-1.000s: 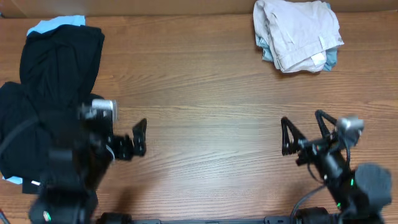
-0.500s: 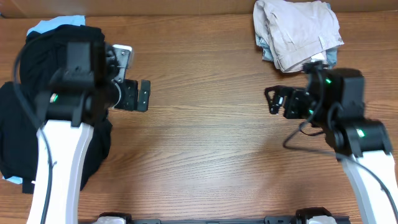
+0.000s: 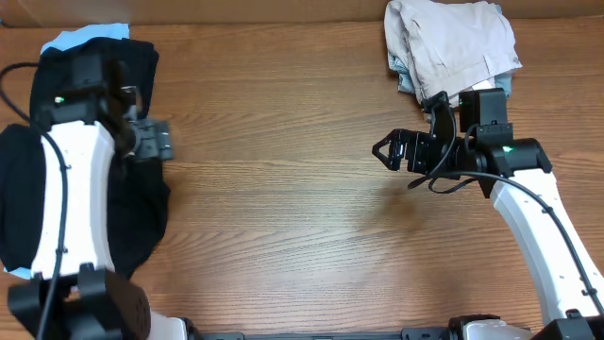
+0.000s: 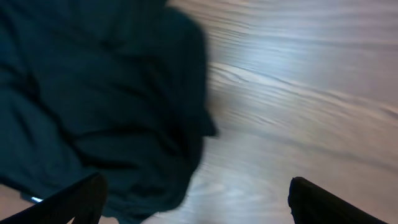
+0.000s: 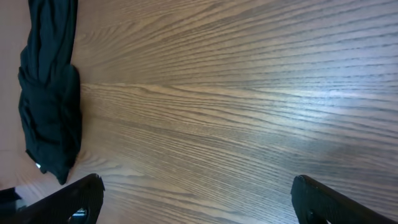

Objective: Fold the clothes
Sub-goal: 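Reach the left gripper to the black clothing pile and grasp a shirt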

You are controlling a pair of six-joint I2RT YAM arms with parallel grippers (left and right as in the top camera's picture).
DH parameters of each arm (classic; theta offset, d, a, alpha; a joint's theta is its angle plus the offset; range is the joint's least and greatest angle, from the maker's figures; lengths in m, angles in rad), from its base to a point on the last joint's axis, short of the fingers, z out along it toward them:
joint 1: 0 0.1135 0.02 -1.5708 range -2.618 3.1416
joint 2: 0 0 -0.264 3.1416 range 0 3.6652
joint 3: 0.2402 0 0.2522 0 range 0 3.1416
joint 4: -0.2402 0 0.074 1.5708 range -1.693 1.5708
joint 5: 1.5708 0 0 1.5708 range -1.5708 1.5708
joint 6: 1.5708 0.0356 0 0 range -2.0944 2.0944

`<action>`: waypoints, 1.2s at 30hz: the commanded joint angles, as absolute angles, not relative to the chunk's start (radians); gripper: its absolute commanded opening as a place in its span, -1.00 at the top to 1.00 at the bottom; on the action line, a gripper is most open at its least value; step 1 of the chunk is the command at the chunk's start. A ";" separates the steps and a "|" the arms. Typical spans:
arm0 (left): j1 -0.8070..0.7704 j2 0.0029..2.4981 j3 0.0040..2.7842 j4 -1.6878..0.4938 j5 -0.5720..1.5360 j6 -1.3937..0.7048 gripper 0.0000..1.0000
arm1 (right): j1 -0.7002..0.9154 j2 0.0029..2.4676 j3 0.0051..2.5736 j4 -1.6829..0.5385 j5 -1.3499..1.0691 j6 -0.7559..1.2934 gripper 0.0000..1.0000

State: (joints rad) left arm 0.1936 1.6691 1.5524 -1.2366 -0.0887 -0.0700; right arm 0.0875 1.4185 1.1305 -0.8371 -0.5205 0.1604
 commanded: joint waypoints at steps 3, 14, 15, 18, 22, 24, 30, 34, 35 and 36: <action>0.227 1.790 1.538 -1.195 -0.077 -0.081 -0.87 | 0.091 1.416 1.153 -0.829 -0.540 0.152 -1.00; 0.213 2.038 1.538 -1.206 -0.077 -0.113 -0.74 | 0.091 1.416 1.152 -0.841 -0.525 0.153 -0.98; 0.213 2.050 1.538 -1.205 -0.077 -0.113 -0.68 | 0.091 1.416 1.151 -0.843 -0.525 0.153 -0.98; 0.212 2.069 1.538 -1.202 -0.076 -0.114 -0.59 | 0.091 1.416 1.151 -0.844 -0.525 0.153 -0.98; 0.201 2.094 1.538 -1.199 -0.061 -0.113 -0.45 | 0.091 1.416 1.151 -0.844 -0.525 0.153 -0.90; 0.196 2.107 1.538 -1.196 -0.035 -0.113 -0.12 | 0.091 1.416 1.151 -0.843 -0.524 0.153 -0.87; 0.192 2.119 1.542 -1.167 0.051 -0.114 0.90 | 0.091 1.416 1.151 -0.842 -0.509 0.153 -0.85; 0.186 2.118 1.599 -1.177 0.118 -0.113 0.92 | 0.091 1.416 1.151 -0.834 -0.509 0.153 -0.85; 0.184 2.118 1.627 -1.191 0.134 -0.112 0.92 | 0.091 1.416 1.151 -0.833 -0.509 0.153 -0.85; 0.181 2.118 1.660 -1.209 0.152 -0.112 0.92 | 0.091 1.416 1.151 -0.832 -0.509 0.153 -0.84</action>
